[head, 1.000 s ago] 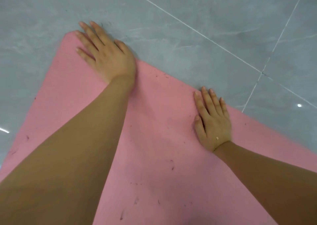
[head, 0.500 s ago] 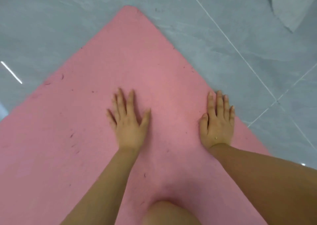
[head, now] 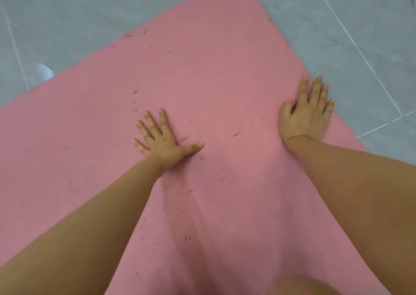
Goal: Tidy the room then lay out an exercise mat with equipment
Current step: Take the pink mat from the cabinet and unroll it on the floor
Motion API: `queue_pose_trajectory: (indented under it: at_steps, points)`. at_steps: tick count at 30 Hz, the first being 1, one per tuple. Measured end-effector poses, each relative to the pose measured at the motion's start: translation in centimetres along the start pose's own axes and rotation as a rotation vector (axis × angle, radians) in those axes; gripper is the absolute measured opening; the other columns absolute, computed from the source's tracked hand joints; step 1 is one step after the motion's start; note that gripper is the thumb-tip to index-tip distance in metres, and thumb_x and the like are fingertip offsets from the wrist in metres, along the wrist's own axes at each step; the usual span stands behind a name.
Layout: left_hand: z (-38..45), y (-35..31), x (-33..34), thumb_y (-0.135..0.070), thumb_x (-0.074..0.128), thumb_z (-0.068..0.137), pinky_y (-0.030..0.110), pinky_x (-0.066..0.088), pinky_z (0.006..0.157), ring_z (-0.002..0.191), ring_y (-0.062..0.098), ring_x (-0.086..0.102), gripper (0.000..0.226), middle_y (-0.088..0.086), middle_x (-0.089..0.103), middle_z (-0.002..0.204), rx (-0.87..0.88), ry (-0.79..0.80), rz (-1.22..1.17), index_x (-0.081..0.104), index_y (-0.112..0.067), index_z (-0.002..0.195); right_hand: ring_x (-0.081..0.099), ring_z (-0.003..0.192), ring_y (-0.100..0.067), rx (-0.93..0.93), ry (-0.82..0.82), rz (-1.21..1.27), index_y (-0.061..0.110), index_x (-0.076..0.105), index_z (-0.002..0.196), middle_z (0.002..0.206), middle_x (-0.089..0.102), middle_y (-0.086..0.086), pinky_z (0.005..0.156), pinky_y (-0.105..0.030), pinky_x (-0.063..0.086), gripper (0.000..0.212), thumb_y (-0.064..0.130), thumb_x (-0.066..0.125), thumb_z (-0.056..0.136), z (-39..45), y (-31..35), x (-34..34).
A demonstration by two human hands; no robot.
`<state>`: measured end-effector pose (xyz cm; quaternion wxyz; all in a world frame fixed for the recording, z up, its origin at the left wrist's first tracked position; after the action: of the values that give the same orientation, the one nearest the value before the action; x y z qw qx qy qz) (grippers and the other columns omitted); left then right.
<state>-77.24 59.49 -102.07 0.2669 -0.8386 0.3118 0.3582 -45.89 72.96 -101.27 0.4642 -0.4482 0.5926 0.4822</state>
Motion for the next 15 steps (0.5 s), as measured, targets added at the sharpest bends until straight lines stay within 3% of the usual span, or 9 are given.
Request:
queue_pose_trajectory:
  at_steps: [5, 11, 13, 15]
  points:
    - [0.3, -0.1, 0.0, -0.082, 0.062, 0.055, 0.06, -0.016, 0.11, 0.139, 0.029, -0.034, 0.137, 0.004, -0.04, 0.15, 0.034, -0.033, 0.019, -0.028, -0.031, 0.145, 0.012, 0.146, -0.029, -0.133, -0.058, -0.014, 0.014, 0.025, 0.15, 0.158, 0.013, -0.015, 0.117, -0.047, 0.007, 0.066, 0.04, 0.028, 0.089, 0.0, 1.1, -0.3]
    - [0.3, 0.1, 0.3, -0.081, 0.063, 0.055, 0.057, -0.019, 0.109, 0.141, 0.024, -0.032, 0.132, 0.0, -0.034, 0.153, 0.118, -0.137, -0.051, -0.018, -0.033, 0.148, 0.046, 0.127, -0.039, -0.877, 0.048, -0.036, 0.006, 0.051, 0.134, 0.142, 0.047, -0.018, 0.106, -0.051, 0.038, 0.062, 0.039, 0.034, 0.084, -7.0, 9.0, 1.7]
    - [-0.1, 0.4, -0.3, -0.072, 0.068, 0.061, 0.053, -0.02, 0.11, 0.142, 0.02, -0.029, 0.122, -0.002, -0.028, 0.156, 0.144, -0.184, -0.14, -0.007, -0.035, 0.151, 0.044, 0.131, -0.035, -0.913, 0.052, -0.017, 0.01, 0.051, 0.135, 0.144, 0.046, -0.014, 0.109, -0.049, 0.034, 0.064, 0.042, 0.034, 0.083, -11.2, 10.7, 2.3]
    - [-0.5, 1.1, -0.9, -0.052, 0.071, 0.073, 0.047, -0.018, 0.114, 0.145, 0.015, -0.021, 0.098, -0.006, -0.017, 0.159, 0.194, -0.12, -0.402, 0.014, -0.034, 0.151, 0.04, 0.134, -0.03, -0.823, 0.099, 0.06, 0.016, 0.05, 0.137, 0.146, 0.044, -0.009, 0.113, -0.044, 0.029, 0.063, 0.043, 0.032, 0.083, -13.1, 10.4, 2.5]
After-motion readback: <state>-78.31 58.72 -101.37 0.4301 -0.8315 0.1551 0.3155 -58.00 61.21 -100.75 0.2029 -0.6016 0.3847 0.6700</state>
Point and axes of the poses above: each hand's wrist, its own z-axis towards the middle knuckle, its own x-axis out of the palm, y = z × x, the point moved 8 cm from there along z, towards the middle knuckle
